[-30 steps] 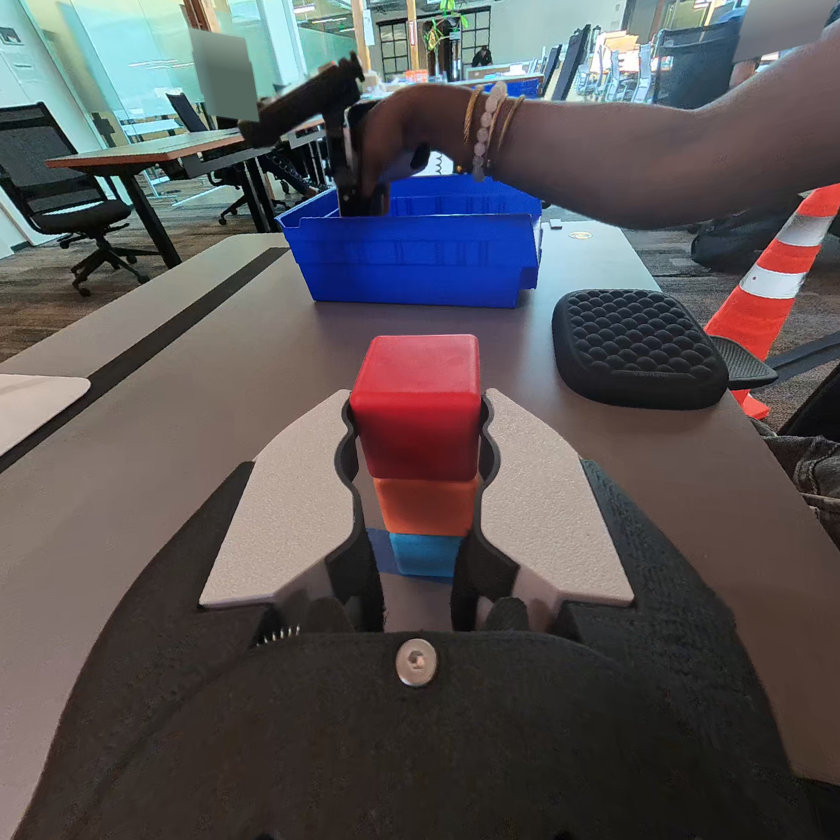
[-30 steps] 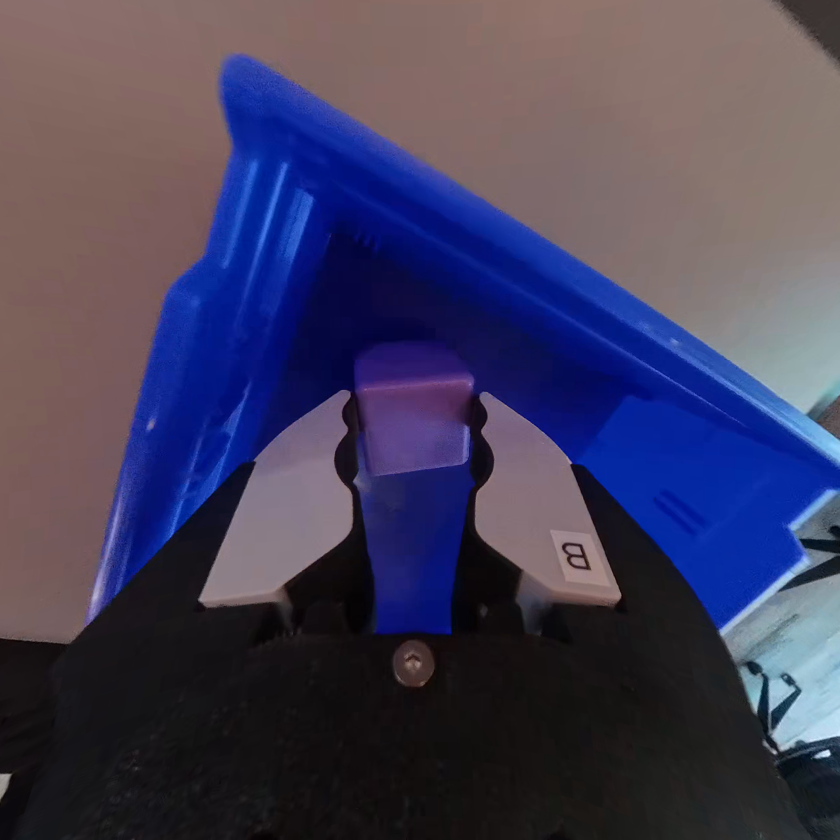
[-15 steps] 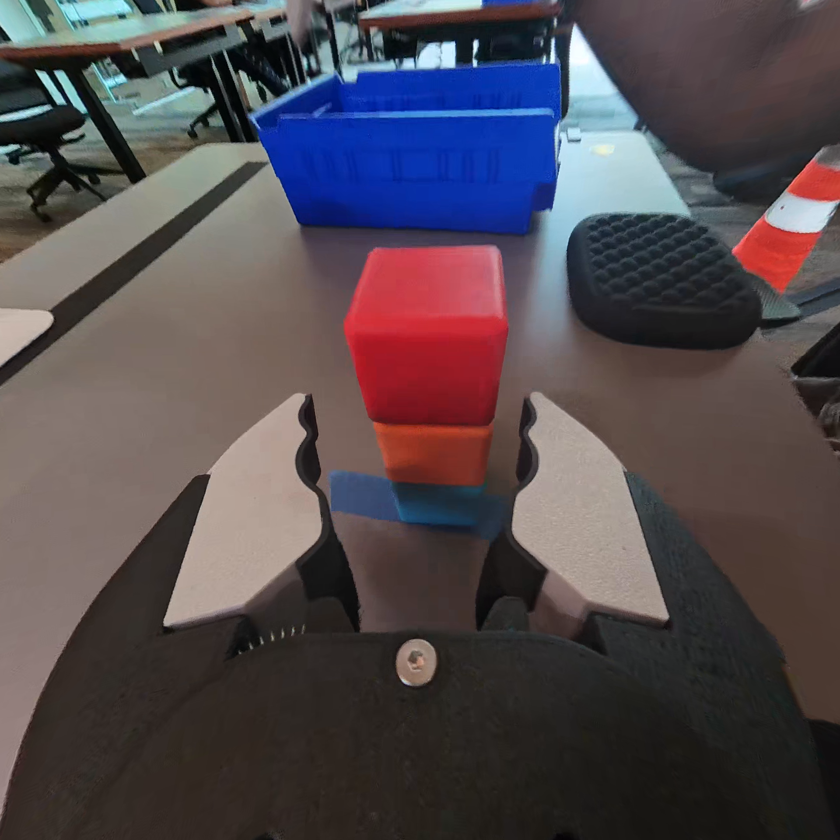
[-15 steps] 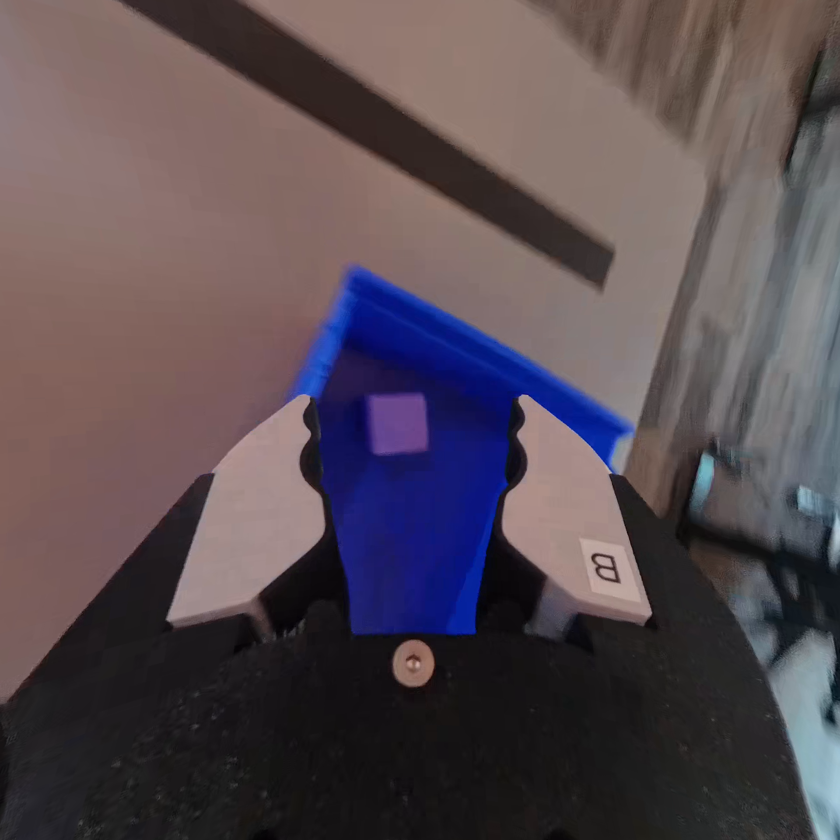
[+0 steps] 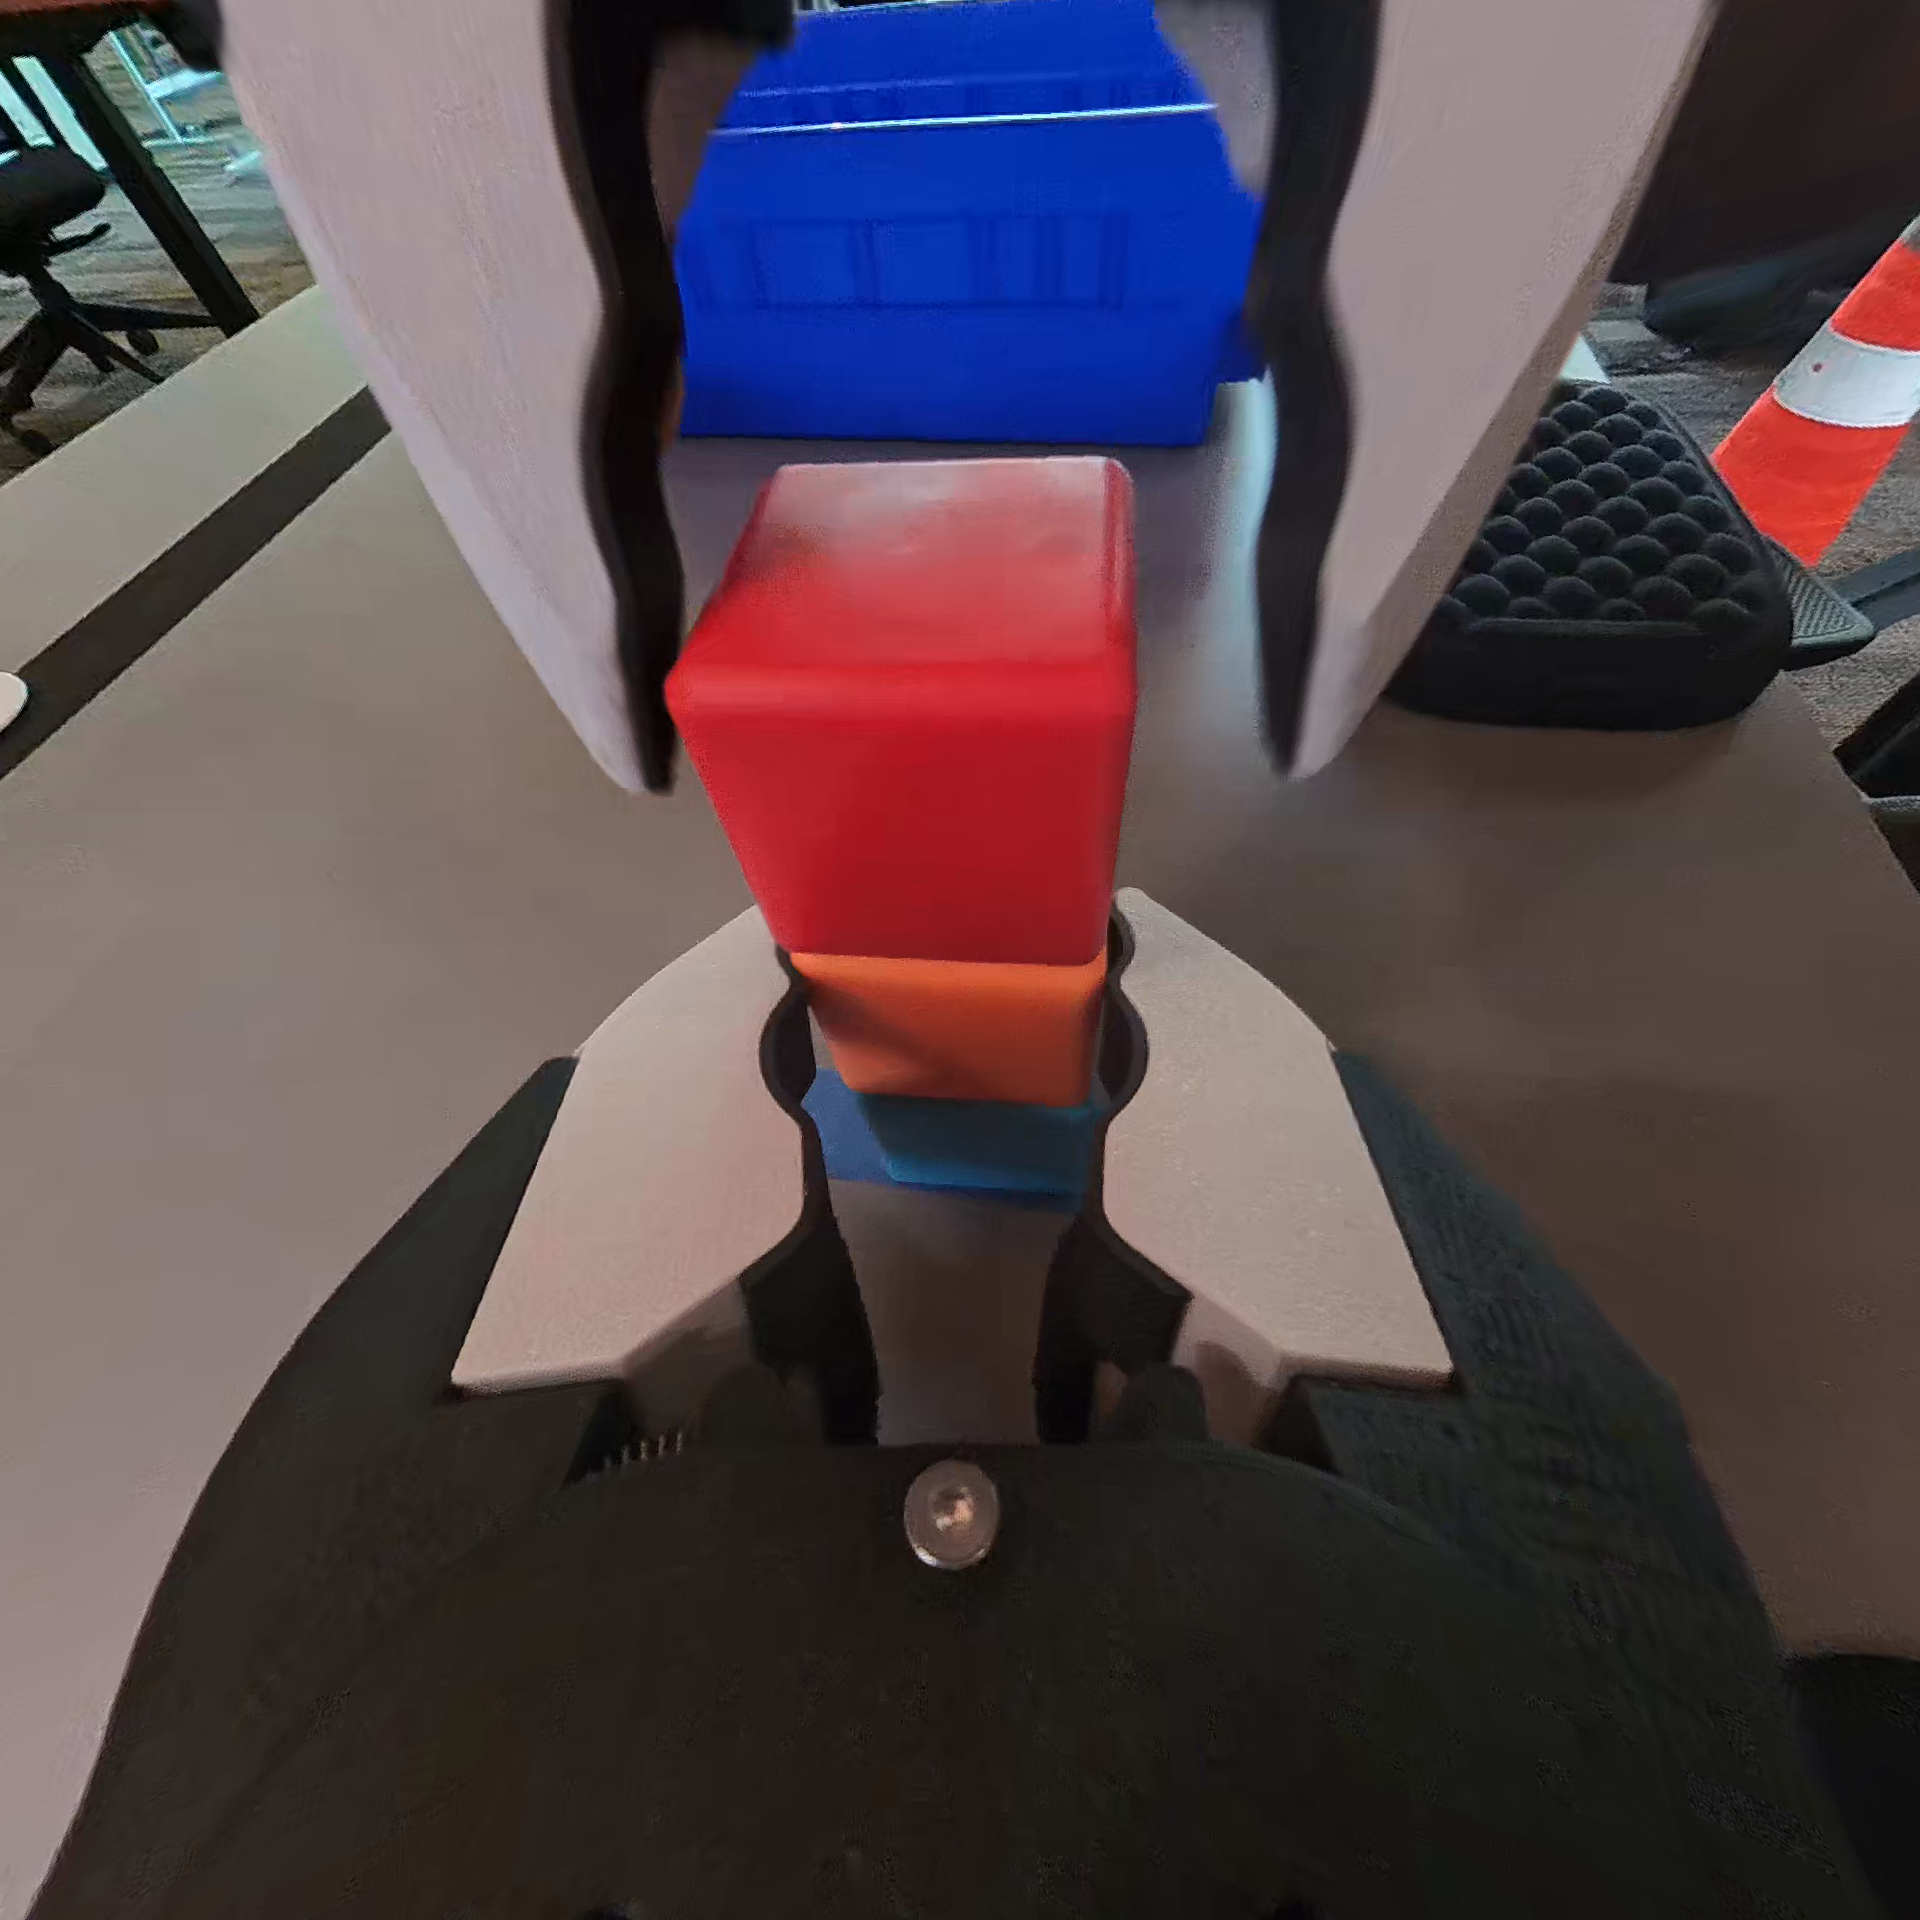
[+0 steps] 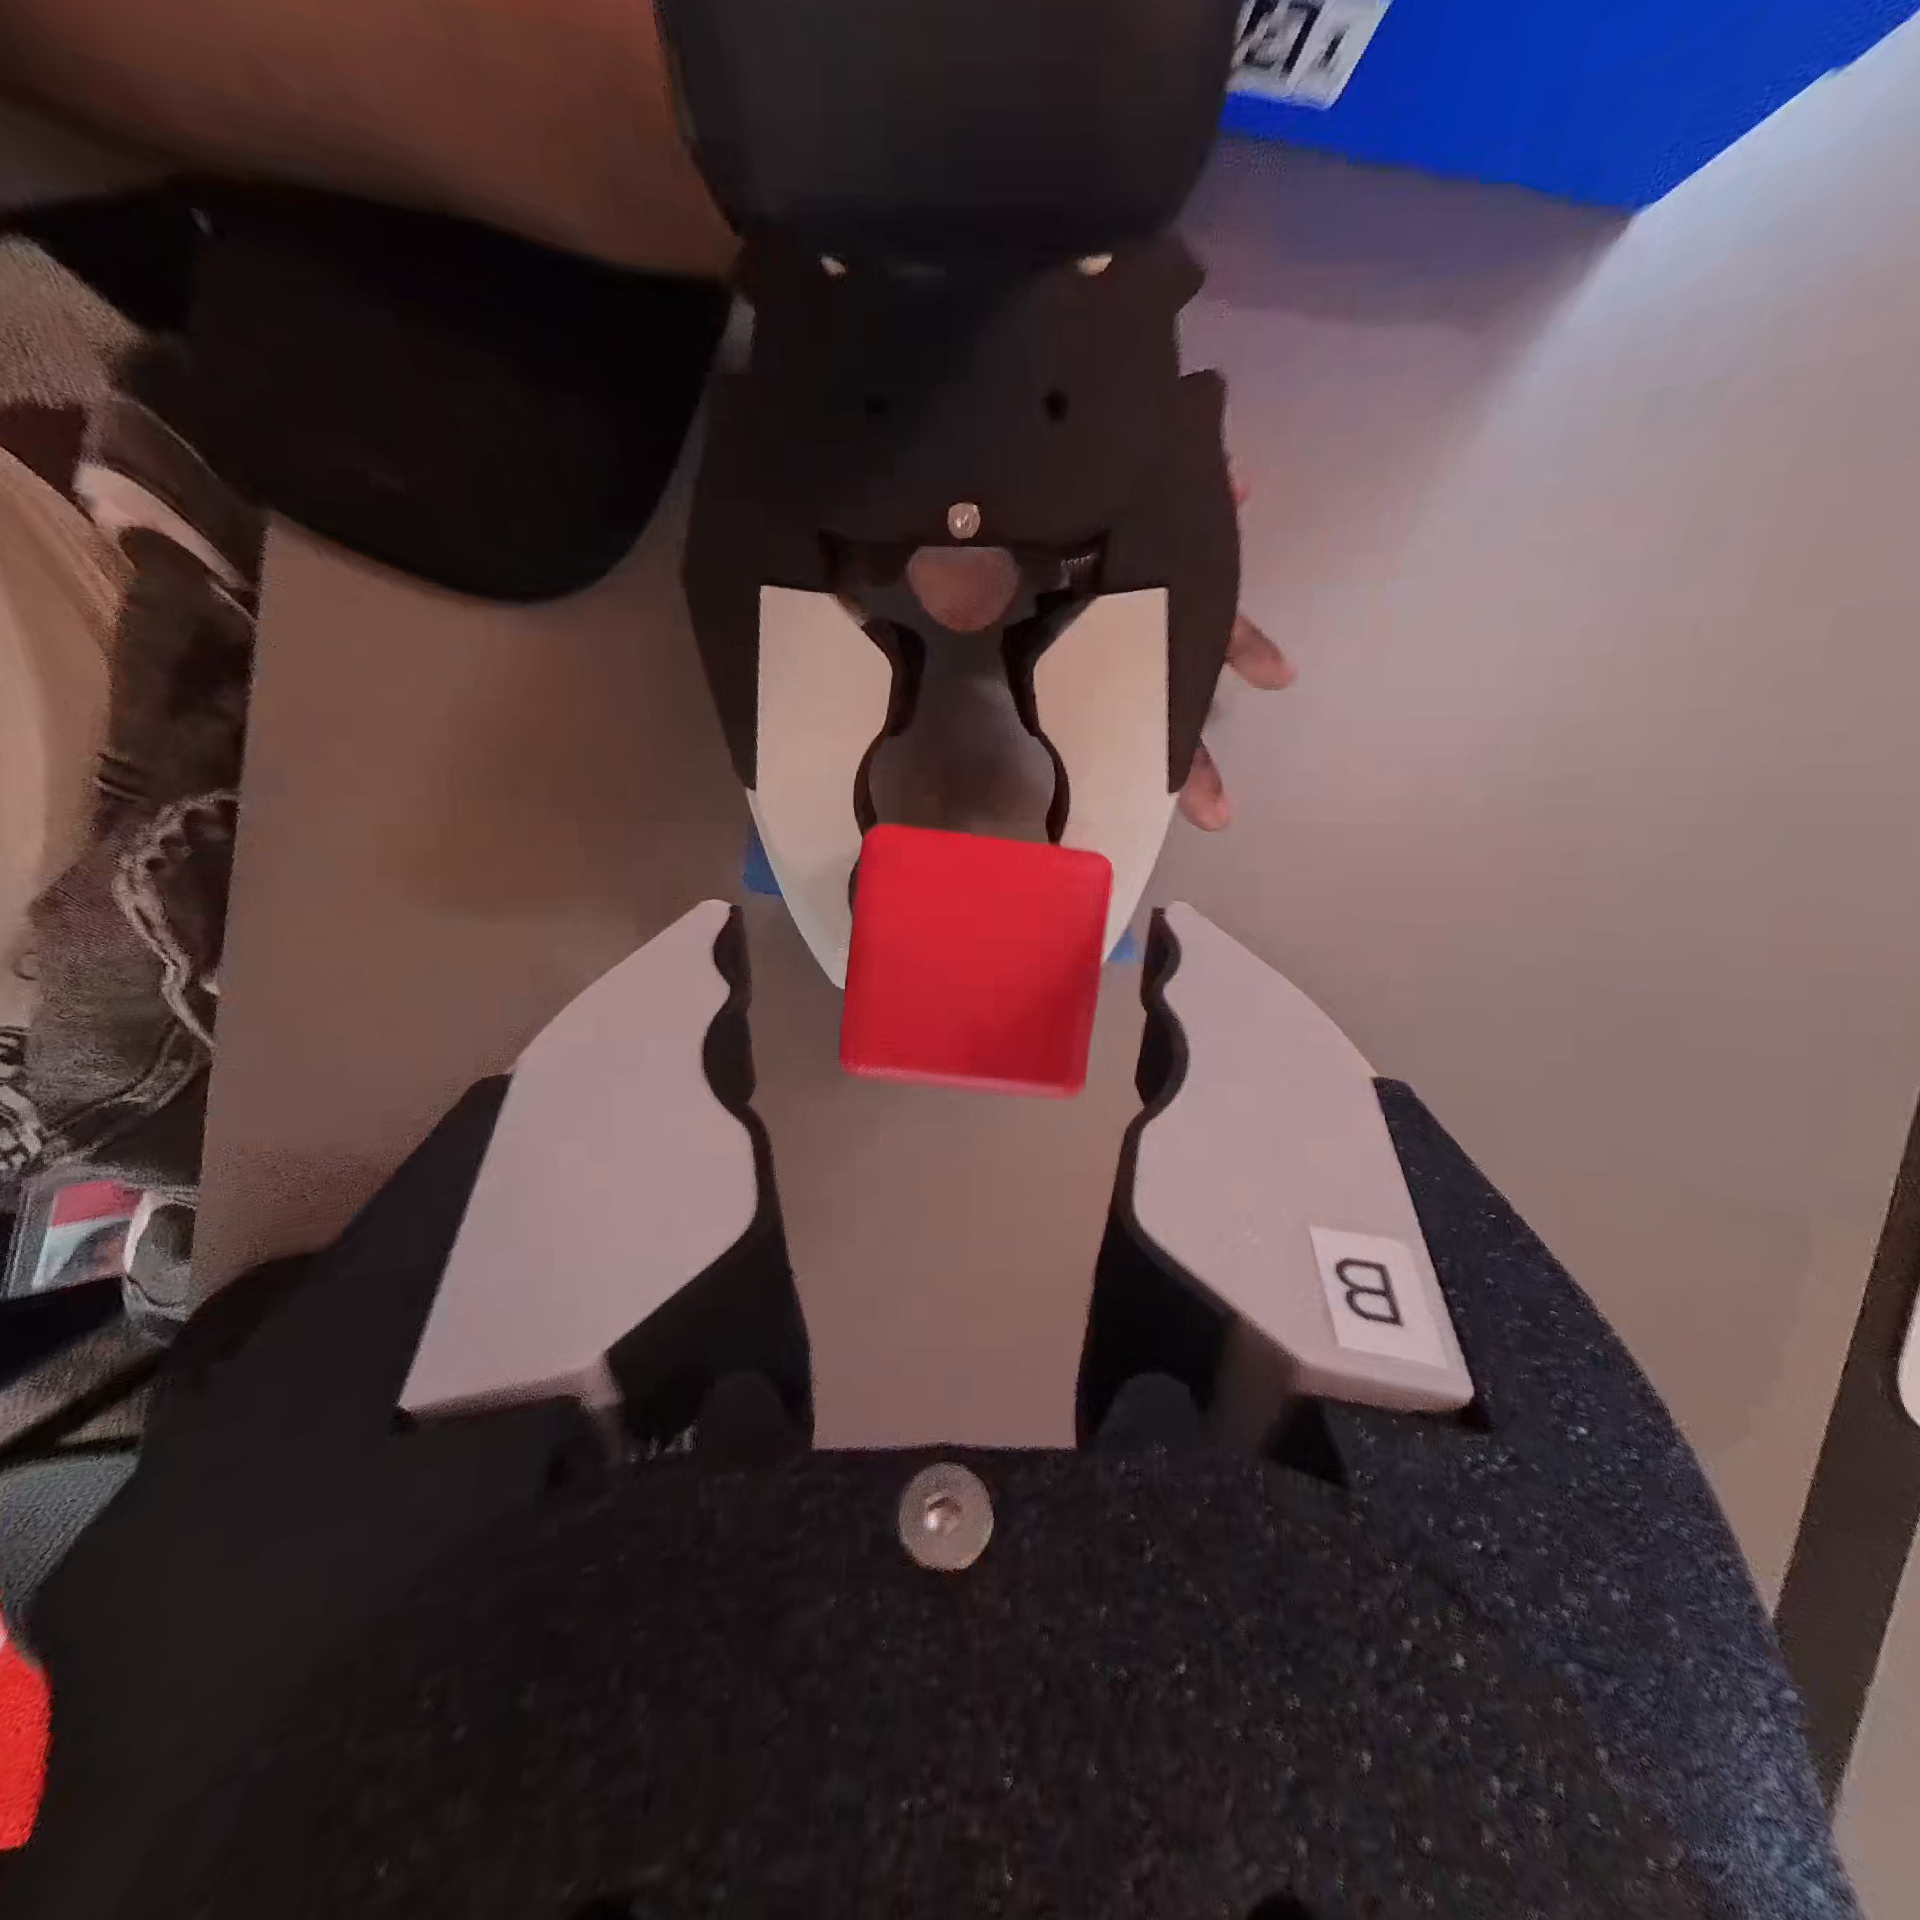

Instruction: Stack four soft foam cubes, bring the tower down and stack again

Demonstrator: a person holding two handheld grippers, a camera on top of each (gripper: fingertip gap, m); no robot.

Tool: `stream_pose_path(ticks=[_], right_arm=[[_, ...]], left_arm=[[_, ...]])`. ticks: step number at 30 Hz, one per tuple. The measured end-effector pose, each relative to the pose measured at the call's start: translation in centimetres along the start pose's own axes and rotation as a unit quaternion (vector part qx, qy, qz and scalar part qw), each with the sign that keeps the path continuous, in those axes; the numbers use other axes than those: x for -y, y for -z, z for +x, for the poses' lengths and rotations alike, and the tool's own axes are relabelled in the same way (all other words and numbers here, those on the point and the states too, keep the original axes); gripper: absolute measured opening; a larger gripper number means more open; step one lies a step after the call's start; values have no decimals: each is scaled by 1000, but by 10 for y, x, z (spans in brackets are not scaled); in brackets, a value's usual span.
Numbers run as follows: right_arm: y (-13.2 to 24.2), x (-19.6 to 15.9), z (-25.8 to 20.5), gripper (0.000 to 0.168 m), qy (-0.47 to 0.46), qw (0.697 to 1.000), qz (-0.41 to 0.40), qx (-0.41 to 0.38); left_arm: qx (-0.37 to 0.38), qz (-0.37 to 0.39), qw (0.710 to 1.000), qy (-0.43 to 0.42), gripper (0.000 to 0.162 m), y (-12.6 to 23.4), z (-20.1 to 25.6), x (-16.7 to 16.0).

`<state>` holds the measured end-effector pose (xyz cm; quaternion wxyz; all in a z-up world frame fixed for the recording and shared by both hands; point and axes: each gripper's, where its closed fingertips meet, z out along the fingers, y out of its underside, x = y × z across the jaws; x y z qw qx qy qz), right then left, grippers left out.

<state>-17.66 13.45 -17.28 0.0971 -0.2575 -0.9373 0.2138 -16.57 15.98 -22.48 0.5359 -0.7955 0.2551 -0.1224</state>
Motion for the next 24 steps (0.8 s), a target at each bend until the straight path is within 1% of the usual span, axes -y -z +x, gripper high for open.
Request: stream_pose_path(ticks=[1,2,3,9,11,13,16,18,20,22,24], right_arm=[[-6,-4,2,66,6,1000,-26,-6],[-10,-6,4,56,12,999,-43,-16],[-10,-6,5,51,16,999,-47,-19],[-3,-14,7,50,11,999,-45,-30],[4,-13,8,50,3,999,-30,-35],[19,-8,12,50,-6,999,-4,-50],[50,-14,22,50,-20,995,2,-93],[79,-30,31,50,-41,990,-8,-133],[112,-59,42,50,-79,980,-28,-178],[145,-101,49,50,-130,964,-66,-221],[173,-149,50,50,-181,946,-107,-245]], left_arm=[[-2,-2,1000,3,52,0,0,0],[-3,-5,1000,5,52,0,1,-1],[-5,-6,1000,5,52,1,1,-1],[4,-2,1000,5,50,2,-1,3],[3,-11,1000,9,50,2,-2,-2],[1,-6,1000,11,50,2,-2,-2],[0,-1,1000,8,50,2,-1,-1],[1,-2,1000,7,50,2,-1,-1],[1,-1,1000,8,50,2,-1,-1],[2,0,1000,12,50,2,-2,-2],[2,1,1000,14,50,2,-2,-2]])
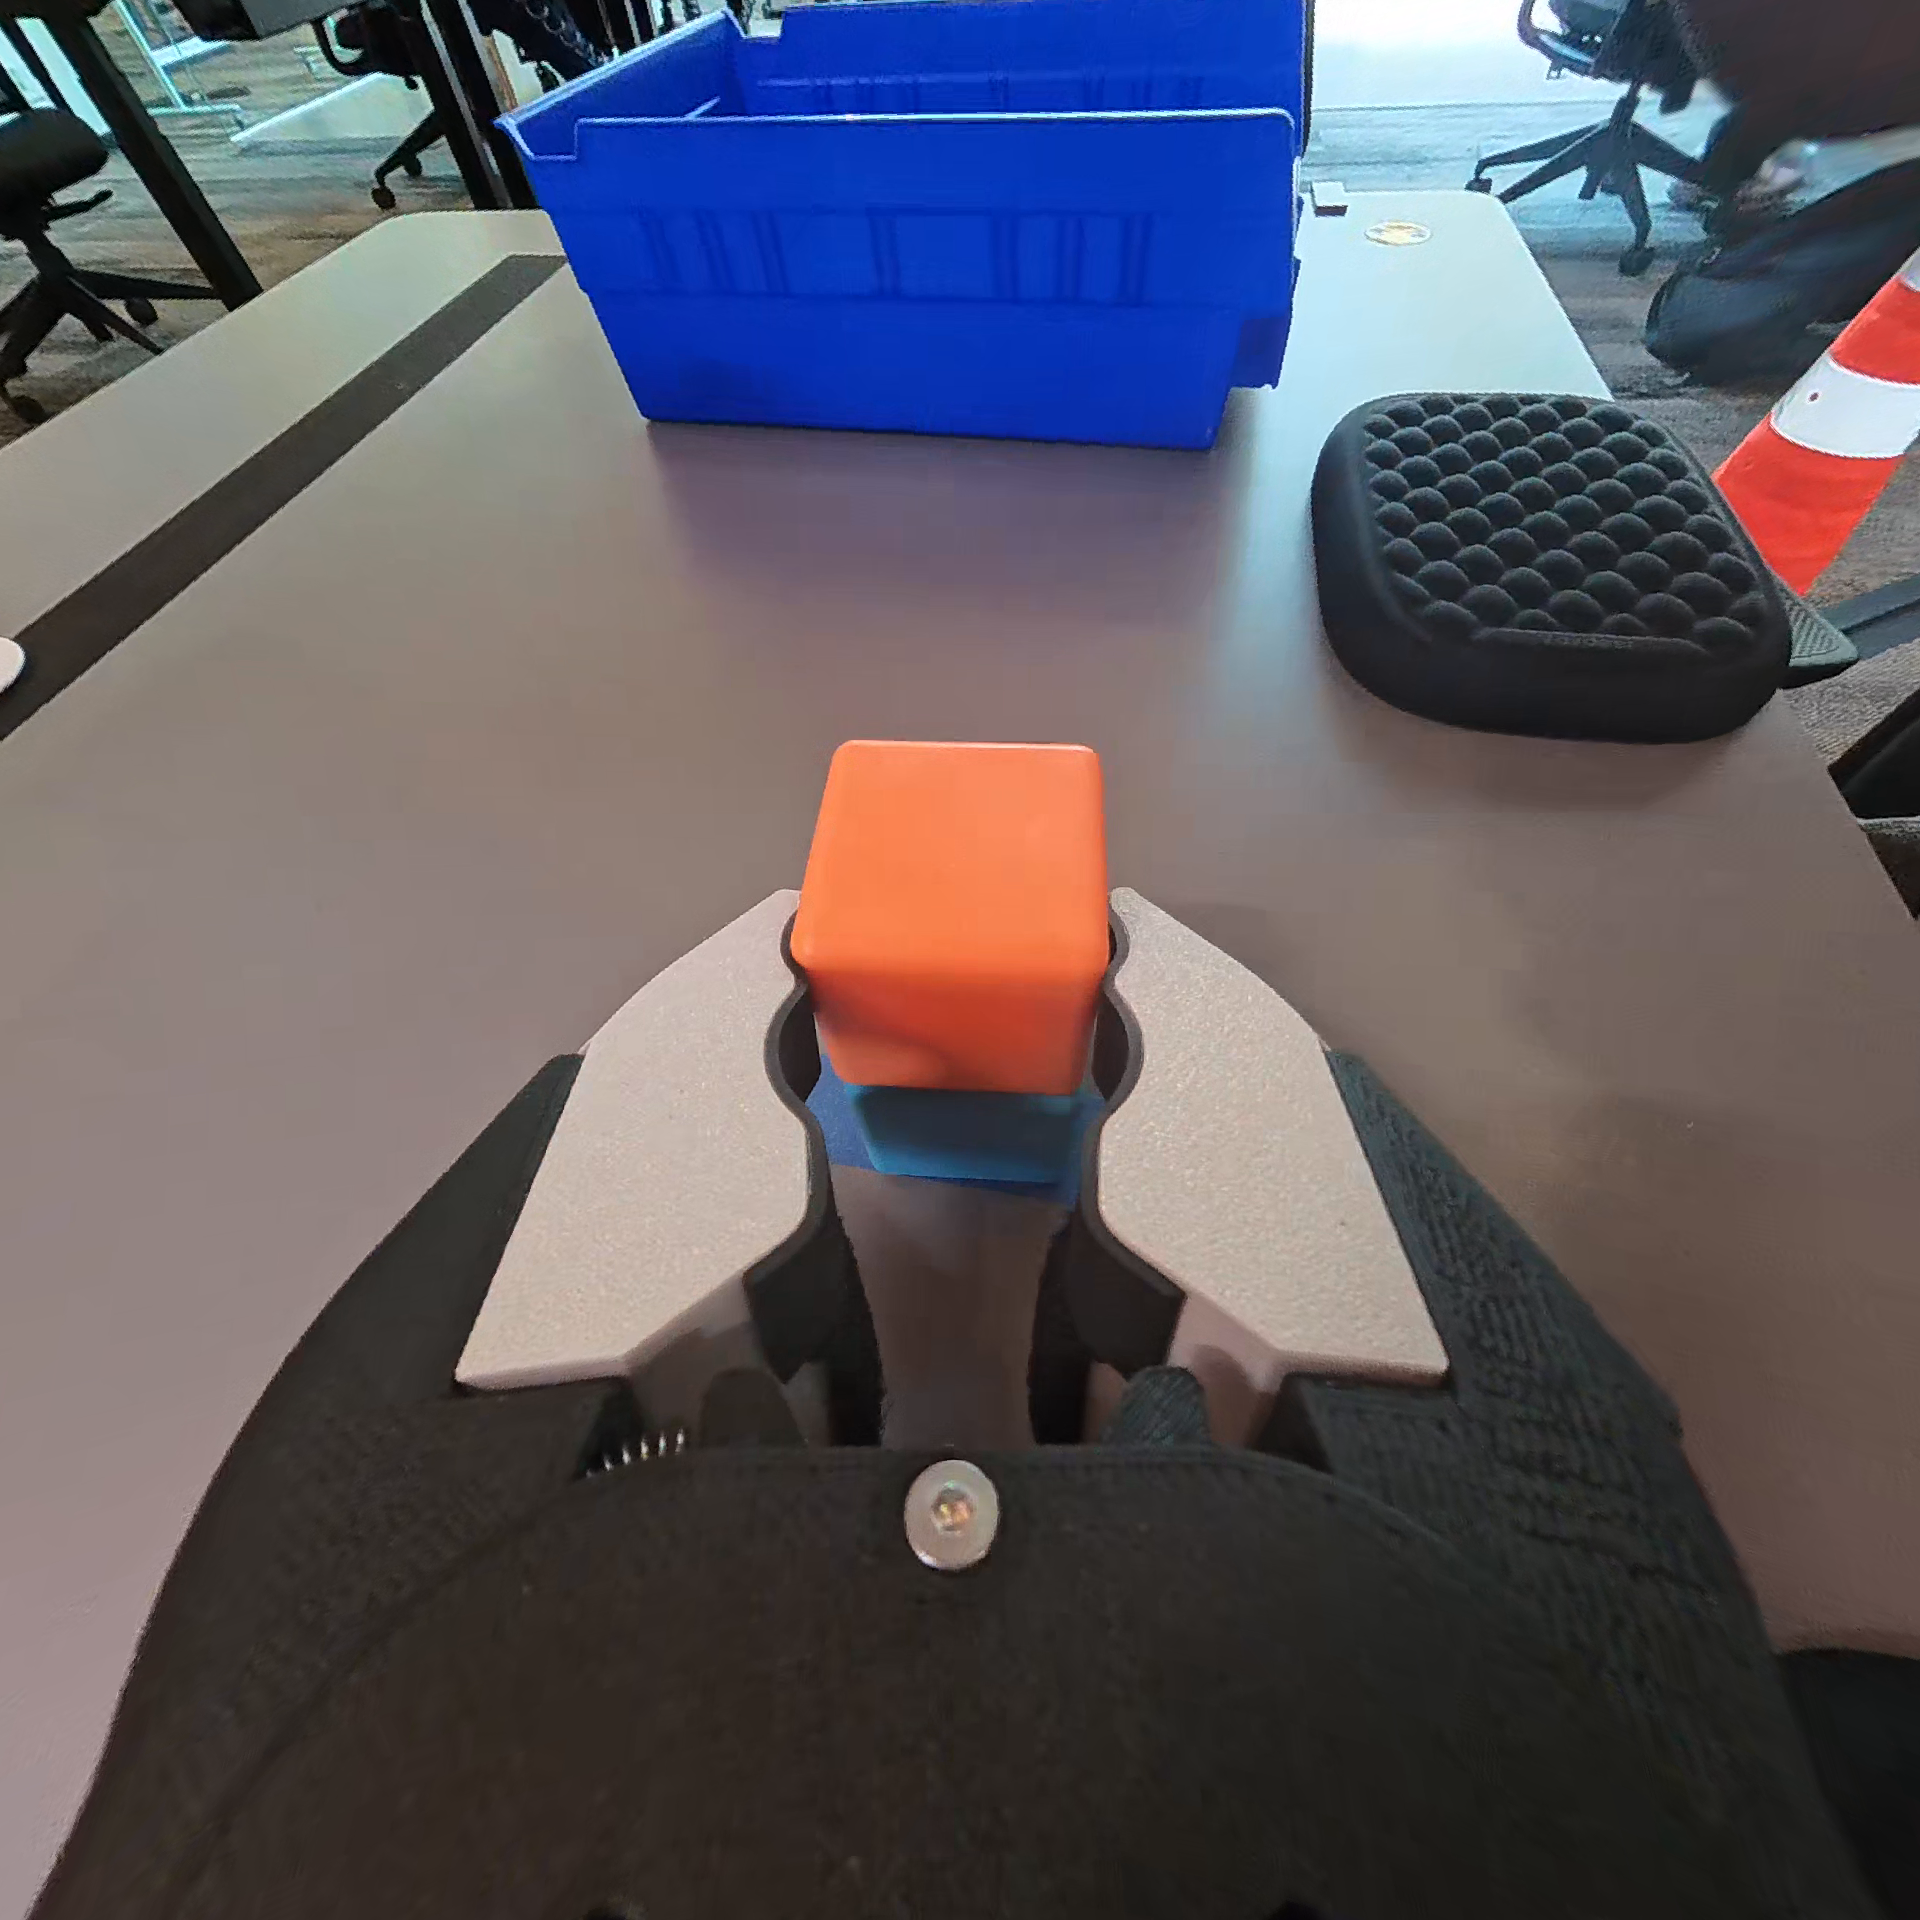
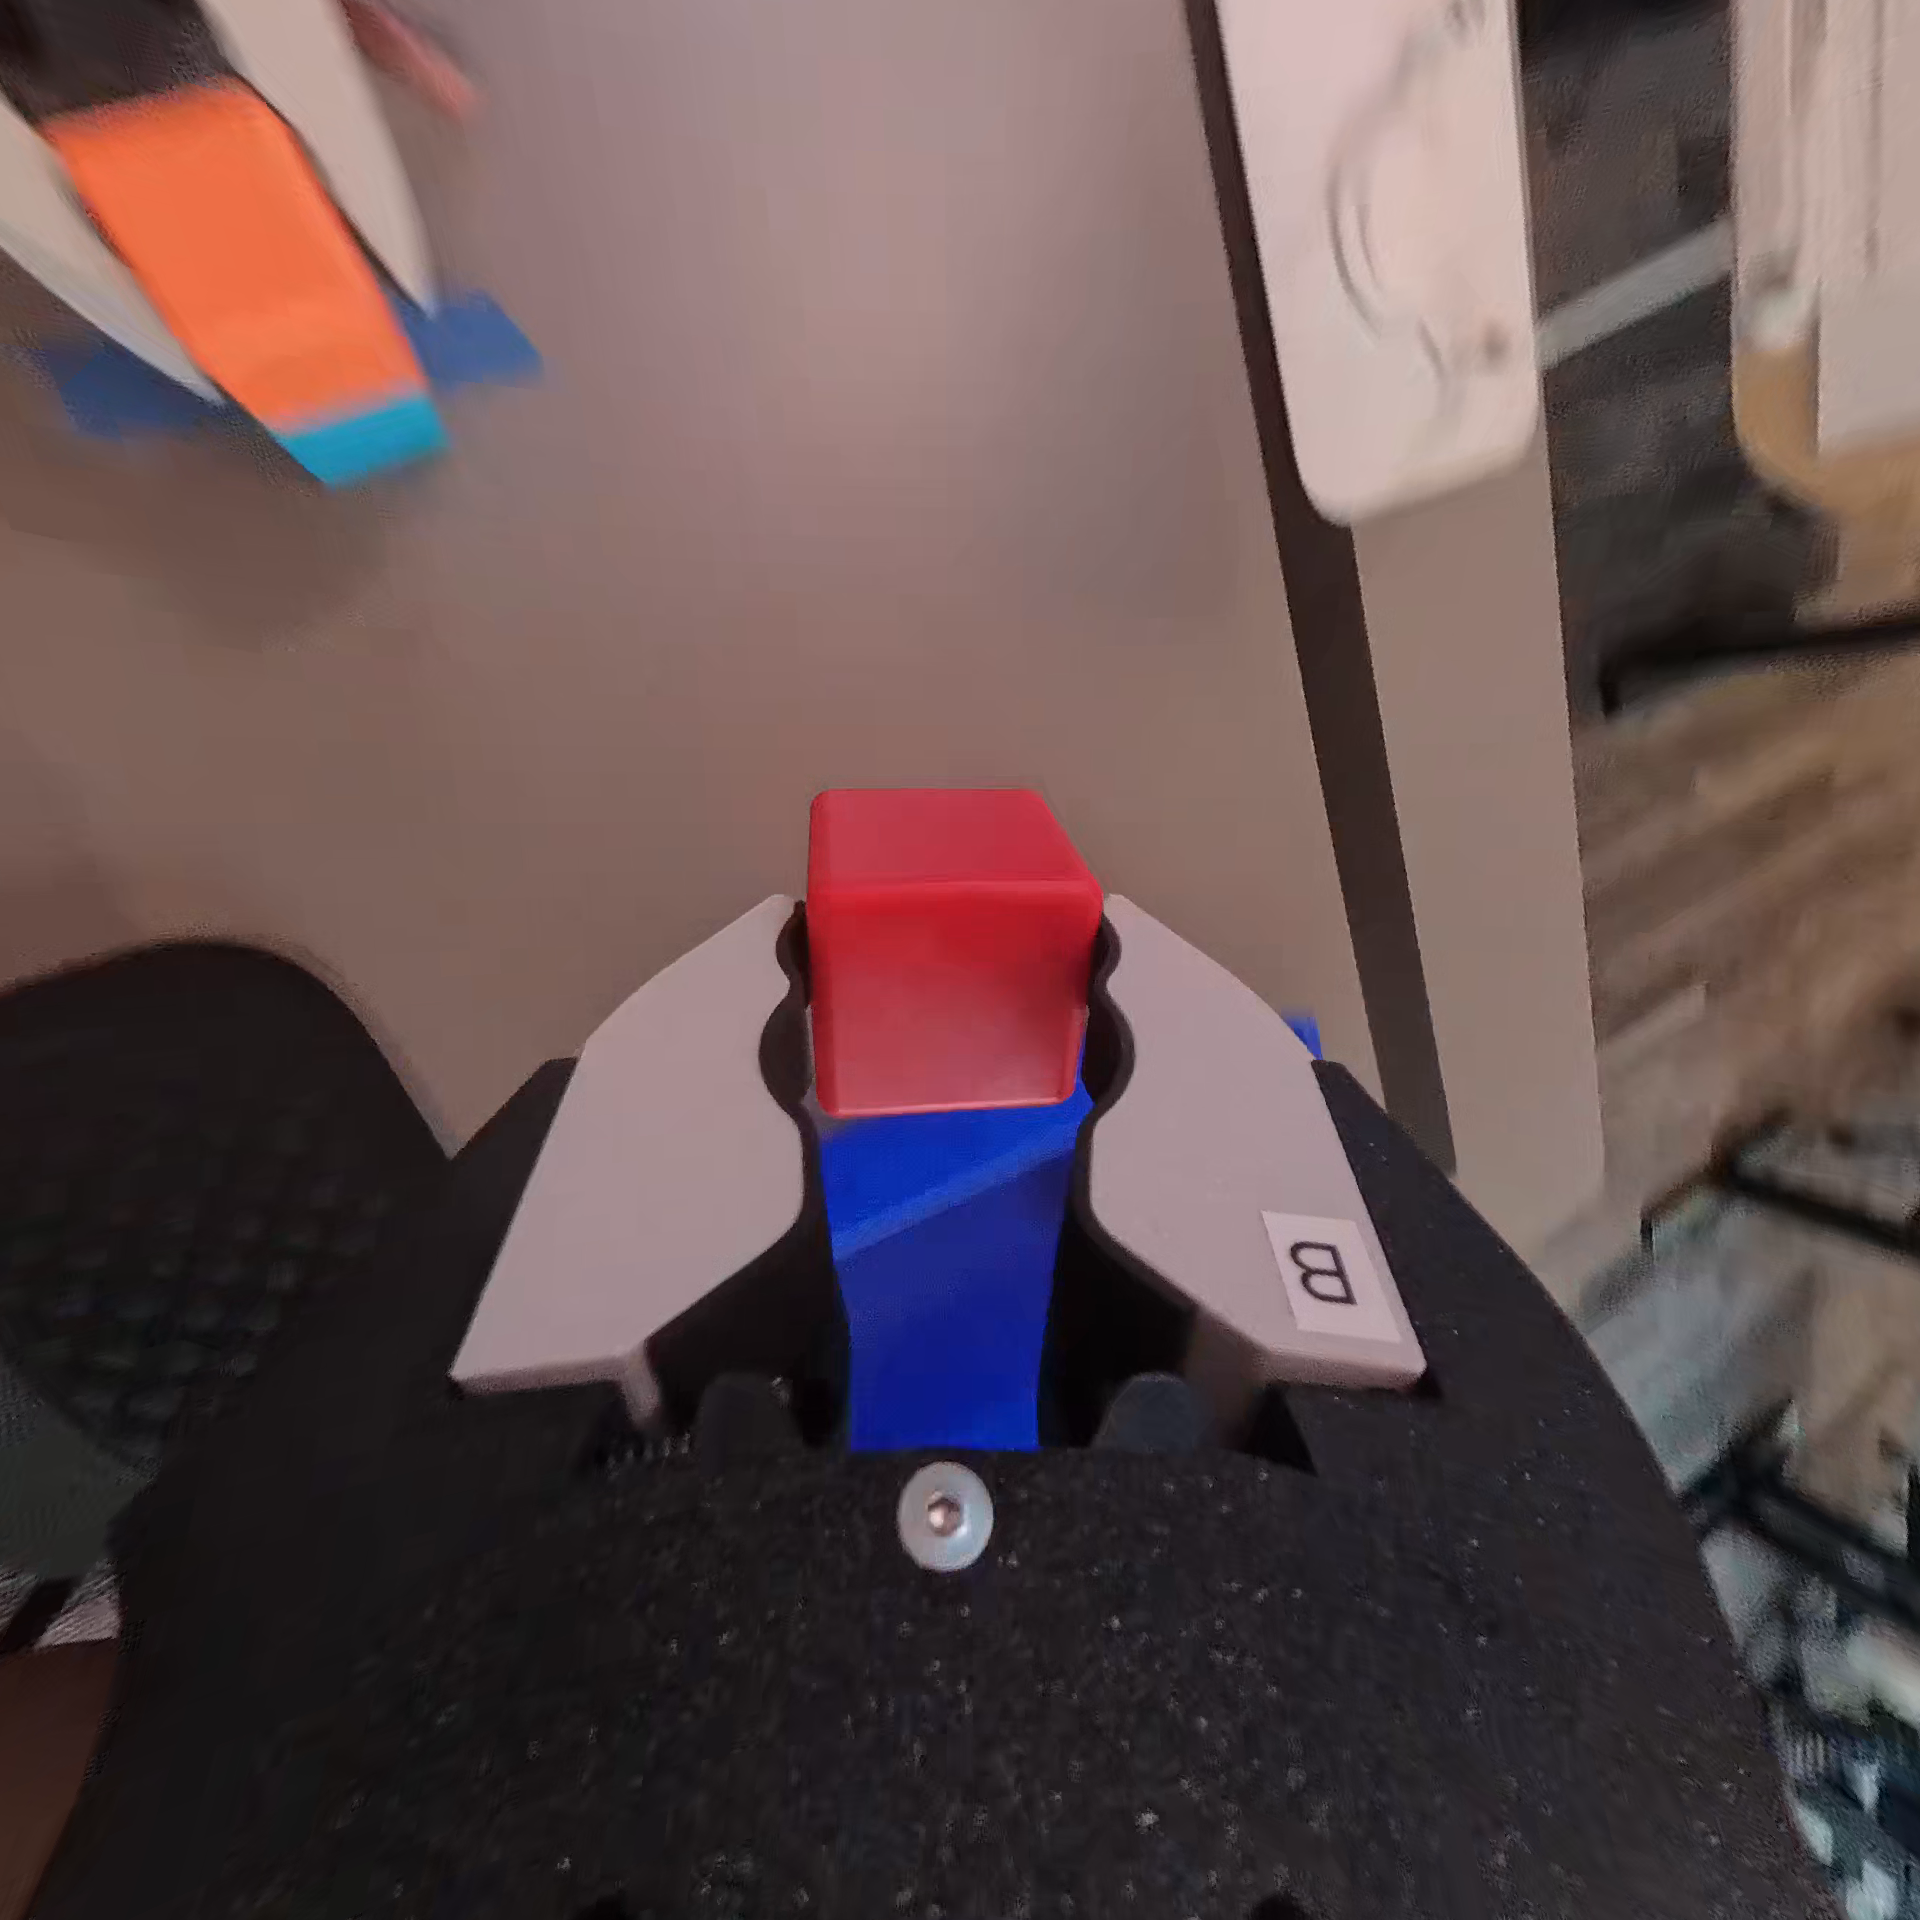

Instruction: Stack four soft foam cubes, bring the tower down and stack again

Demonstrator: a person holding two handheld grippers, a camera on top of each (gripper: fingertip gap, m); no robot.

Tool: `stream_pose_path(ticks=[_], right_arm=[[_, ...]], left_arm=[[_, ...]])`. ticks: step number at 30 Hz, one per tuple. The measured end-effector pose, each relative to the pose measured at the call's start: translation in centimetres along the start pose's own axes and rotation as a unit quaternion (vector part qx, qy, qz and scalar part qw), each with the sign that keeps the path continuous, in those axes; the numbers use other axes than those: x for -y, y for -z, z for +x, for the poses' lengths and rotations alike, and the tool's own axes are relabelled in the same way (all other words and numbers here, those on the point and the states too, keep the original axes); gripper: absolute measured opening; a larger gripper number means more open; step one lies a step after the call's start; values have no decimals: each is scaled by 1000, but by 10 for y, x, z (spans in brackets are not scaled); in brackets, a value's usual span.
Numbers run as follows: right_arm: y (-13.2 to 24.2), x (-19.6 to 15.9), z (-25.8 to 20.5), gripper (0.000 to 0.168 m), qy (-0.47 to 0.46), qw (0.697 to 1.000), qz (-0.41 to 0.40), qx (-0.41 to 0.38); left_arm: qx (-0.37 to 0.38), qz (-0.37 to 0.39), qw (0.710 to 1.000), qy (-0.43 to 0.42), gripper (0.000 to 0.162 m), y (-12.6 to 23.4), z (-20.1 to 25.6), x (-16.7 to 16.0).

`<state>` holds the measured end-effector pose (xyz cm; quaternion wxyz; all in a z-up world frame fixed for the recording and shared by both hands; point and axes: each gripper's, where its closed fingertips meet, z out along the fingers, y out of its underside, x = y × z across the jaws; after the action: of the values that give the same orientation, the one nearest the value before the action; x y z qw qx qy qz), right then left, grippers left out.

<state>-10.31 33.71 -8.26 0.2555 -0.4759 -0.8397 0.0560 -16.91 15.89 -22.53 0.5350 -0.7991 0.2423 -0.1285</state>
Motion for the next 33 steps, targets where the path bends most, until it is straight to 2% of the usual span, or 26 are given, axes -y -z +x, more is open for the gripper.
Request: stream_pose_path(ticks=[4,10,12,17,20,26,28,30,33], right_arm=[[-4,-98,34,50,-49,995,-91,-9],[-59,-226,40,50,-29,964,-261,49],[-76,-250,38,50,-10,955,-290,67],[-104,-282,35,50,-8,949,-300,94],[-110,-291,32,50,-7,949,-298,100],[-110,-296,39,50,27,955,-288,65],[-100,-287,46,60,14,960,-276,38],[-84,-260,55,69,-11,973,-229,1],[-57,-175,60,79,-26,995,-78,-51]], left_arm=[[-1,-2,1000,2,50,0,0,0],[3,-2,1000,-1,50,0,-1,-1],[4,-3,1000,-1,51,0,-1,-1],[5,0,1000,-2,51,0,-1,-1],[5,0,1000,-2,51,0,-1,-1],[12,-12,1000,-20,52,-2,-1,-5],[12,-41,998,-36,70,-5,0,-15],[10,-66,997,-36,82,-7,0,-23],[4,-81,996,-32,81,-7,1,-28]])
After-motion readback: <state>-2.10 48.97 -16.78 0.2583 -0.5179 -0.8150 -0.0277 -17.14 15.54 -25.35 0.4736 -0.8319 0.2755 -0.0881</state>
